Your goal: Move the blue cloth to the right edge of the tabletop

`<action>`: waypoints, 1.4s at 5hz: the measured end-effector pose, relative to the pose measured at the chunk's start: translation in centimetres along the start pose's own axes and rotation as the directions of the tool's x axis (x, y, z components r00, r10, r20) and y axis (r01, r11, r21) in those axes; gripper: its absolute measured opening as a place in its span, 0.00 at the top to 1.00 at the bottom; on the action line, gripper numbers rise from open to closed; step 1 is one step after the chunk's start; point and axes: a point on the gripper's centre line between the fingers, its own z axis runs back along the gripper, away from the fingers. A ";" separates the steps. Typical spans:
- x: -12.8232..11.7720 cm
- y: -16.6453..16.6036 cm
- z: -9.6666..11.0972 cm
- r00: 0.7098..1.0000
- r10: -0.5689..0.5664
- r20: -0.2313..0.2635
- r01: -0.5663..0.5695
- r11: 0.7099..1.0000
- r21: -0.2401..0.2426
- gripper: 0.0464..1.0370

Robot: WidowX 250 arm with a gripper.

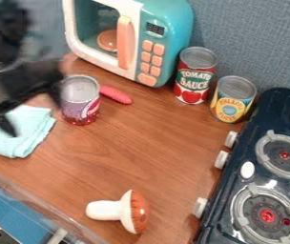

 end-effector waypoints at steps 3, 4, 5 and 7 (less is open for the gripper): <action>8.9 2.8 -6.2 0.950 0.277 0.145 -0.299 0.939 0.172 0.04; 10.3 2.8 -8.8 0.927 0.334 0.170 -0.364 0.910 0.197 0.04; 9.9 3.3 -10.8 0.907 0.373 0.198 -0.412 0.883 0.225 0.04; 8.3 2.0 -12.7 0.884 0.414 0.215 -0.457 0.863 0.217 0.04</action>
